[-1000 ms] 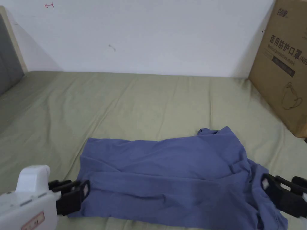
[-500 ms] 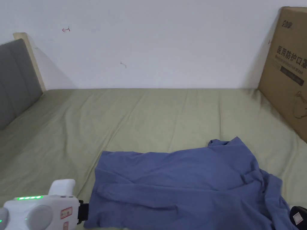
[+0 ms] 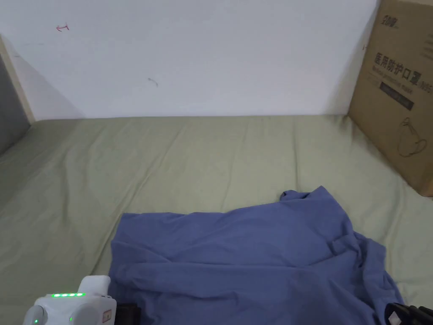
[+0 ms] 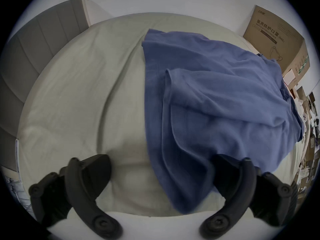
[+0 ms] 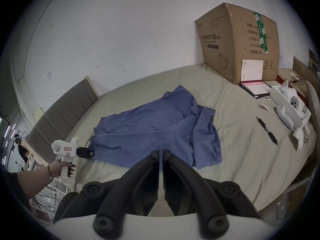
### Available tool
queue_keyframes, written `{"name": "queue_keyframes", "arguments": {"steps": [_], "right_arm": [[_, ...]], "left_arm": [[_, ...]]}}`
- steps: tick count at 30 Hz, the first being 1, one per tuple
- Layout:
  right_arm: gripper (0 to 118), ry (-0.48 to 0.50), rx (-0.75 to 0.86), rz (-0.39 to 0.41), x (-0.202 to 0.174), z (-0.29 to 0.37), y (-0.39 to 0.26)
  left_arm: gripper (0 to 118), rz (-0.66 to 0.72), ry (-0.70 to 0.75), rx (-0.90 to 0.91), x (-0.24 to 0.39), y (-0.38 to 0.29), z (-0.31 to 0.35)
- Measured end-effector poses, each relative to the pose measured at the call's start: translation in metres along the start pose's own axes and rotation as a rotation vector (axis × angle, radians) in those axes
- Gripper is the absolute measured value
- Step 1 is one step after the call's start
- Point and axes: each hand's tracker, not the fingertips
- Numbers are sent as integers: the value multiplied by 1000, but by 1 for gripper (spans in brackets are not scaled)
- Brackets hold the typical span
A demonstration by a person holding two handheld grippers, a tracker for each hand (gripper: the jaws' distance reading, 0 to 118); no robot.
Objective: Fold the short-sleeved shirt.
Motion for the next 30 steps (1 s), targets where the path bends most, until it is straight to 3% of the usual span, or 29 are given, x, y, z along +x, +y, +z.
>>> {"name": "queue_keyframes", "arguments": {"steps": [2,3,5,6,7,8,10,12,13,14,15,16,17,20,21,22,23,24,25,26,30], "right_arm": [[4,18,-17,0,6,4,1],[4,13,-23,11,10,6,1],[4,-36,-26,38,21,7,3],[4,-44,-28,24,31,4,6],[4,-46,-30,3,39,1,9],[4,-45,-31,-28,47,-6,12],[4,-66,-61,-80,62,-29,20],[4,-121,-212,-137,80,-67,29],[11,-169,-269,-154,86,-84,28],[38,-188,-306,-153,94,-100,26],[96,-187,-317,-152,102,-112,25],[116,-206,-380,-139,108,-127,24],[117,-235,-449,-121,114,-140,22],[113,-225,-487,-102,127,-153,15],[99,-217,-489,-79,127,-150,14],[76,-222,-455,-29,123,-142,14],[61,-184,-449,-7,122,-139,16],[52,-144,-463,-6,123,-137,19],[35,-174,-460,-6,122,-132,21],[2,-207,-428,6,119,-123,24],[2,-141,-394,-34,121,-88,35]], "left_arm": [[113,-35,-6,-6,10,8,24],[97,-74,-28,31,14,8,36],[83,-101,-109,75,16,8,61],[83,-66,-184,93,14,8,71],[51,-33,-221,104,12,9,79],[8,-15,-238,123,8,10,85],[3,-31,-171,189,1,15,99],[3,-56,-143,206,-4,17,107],[3,-47,-152,198,-3,18,114],[3,-36,-157,198,-5,17,115],[3,-25,-164,195,-6,17,114],[3,-23,-166,186,-6,16,112],[3,-25,-161,178,-4,15,112],[3,-37,-131,149,-2,9,103],[3,-34,-129,136,-2,8,99],[3,-28,-130,122,-3,6,96],[3,-21,-128,107,-3,3,92],[3,-14,-128,101,-4,0,89],[3,-8,-129,97,-6,0,88],[3,0,-131,96,-7,-1,90],[3,31,-175,125,-15,-4,112]]}}
